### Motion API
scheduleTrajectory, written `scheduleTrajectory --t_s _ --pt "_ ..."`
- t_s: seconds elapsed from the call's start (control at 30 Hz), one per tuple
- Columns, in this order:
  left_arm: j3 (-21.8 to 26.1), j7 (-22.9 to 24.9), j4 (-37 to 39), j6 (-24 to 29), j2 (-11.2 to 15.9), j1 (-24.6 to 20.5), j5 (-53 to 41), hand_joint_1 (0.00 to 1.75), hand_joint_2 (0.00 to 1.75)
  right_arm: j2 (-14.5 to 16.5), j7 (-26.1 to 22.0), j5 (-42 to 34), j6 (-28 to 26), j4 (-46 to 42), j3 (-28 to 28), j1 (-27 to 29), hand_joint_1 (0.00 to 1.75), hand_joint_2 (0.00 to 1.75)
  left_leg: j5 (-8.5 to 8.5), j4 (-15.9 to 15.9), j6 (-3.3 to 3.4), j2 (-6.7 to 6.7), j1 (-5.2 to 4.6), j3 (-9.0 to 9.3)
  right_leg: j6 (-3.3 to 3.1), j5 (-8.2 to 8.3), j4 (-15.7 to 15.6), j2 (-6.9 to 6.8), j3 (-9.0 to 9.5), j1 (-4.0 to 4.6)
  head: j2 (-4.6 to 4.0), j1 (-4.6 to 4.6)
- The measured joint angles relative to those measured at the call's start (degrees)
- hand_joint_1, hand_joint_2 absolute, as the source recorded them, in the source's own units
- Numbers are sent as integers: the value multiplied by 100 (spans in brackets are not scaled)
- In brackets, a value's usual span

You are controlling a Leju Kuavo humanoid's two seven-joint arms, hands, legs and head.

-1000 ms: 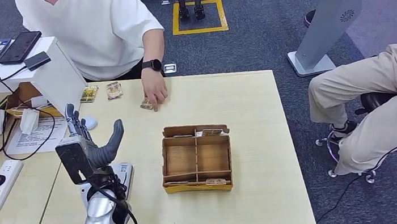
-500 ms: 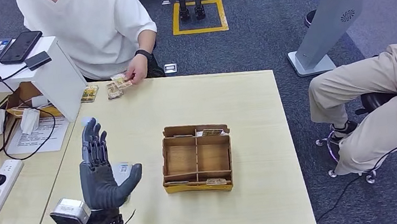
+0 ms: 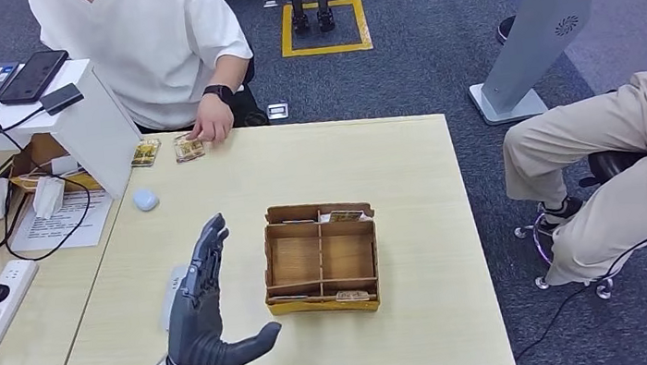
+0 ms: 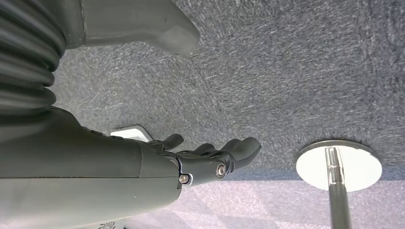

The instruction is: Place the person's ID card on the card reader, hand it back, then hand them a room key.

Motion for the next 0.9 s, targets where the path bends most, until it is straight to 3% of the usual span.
scheduleTrajectory --t_s 0.27,0.57,0.83,0.9 --pt "-317 220 0 197 236 -39 -1469 0 175 0 47 18 0 0 100 -64 0 175 0 0 0 1 0 1 0 0 0 1 -1 0 1 -1" --pt "-533 660 132 461 379 -170 -2432 0 175 0 87 8 0 0 143 -93 0 175 0 0 0 0 0 1 0 0 0 0 -1 0 0 0" --pt "-555 821 186 540 393 -204 -2686 0 175 0 99 19 0 0 143 -98 0 175 0 0 0 0 0 1 0 0 0 0 -1 0 -1 1" --pt "-597 1094 289 684 412 -263 -3129 0 175 0 133 31 0 0 143 -101 0 175 0 0 0 0 0 1 0 0 0 1 -1 0 0 1"
